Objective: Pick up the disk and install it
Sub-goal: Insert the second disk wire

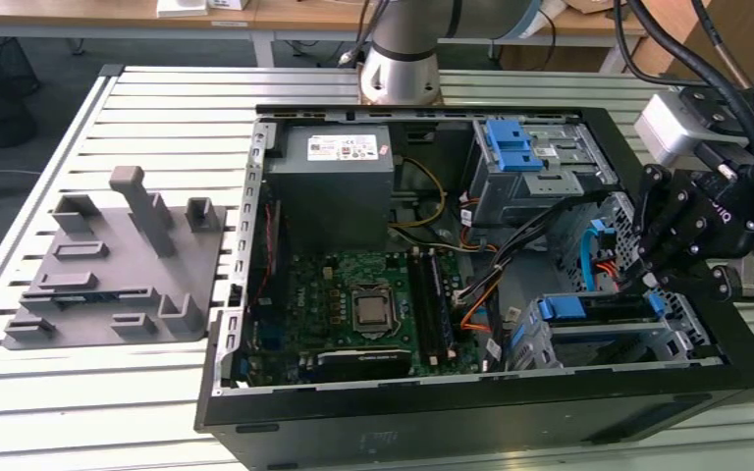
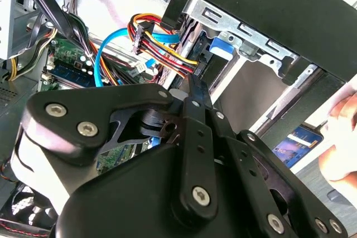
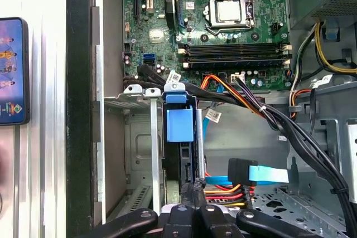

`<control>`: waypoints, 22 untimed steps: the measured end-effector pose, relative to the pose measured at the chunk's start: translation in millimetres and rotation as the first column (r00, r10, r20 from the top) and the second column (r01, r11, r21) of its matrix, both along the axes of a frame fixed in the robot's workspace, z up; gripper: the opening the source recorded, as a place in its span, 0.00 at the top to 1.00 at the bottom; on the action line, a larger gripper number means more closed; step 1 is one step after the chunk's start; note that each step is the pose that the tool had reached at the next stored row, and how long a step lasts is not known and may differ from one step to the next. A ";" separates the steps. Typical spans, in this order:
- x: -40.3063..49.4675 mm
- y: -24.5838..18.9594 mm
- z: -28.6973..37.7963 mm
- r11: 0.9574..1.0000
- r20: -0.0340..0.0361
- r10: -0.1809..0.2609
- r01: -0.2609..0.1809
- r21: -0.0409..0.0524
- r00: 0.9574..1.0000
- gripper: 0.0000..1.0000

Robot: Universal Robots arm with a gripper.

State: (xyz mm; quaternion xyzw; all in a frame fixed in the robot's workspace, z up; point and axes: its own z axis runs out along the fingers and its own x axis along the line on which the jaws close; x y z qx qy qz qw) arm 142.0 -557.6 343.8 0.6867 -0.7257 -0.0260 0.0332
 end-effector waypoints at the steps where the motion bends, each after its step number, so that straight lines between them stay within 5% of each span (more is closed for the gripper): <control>1: 0.0 0.0 0.0 1.000 0.000 0.000 0.000 0.000 1.000 0.89; 6: -2.1 0.1 0.2 1.000 0.002 0.000 0.000 0.000 1.000 0.89; 12: -14.3 -0.1 -0.1 1.000 0.028 0.000 0.000 0.000 1.000 0.89; 14: -14.9 -0.1 0.2 1.000 0.029 0.000 0.000 0.000 1.000 0.89; 22: -15.0 0.1 19.6 1.000 0.030 0.000 0.000 0.000 1.000 0.89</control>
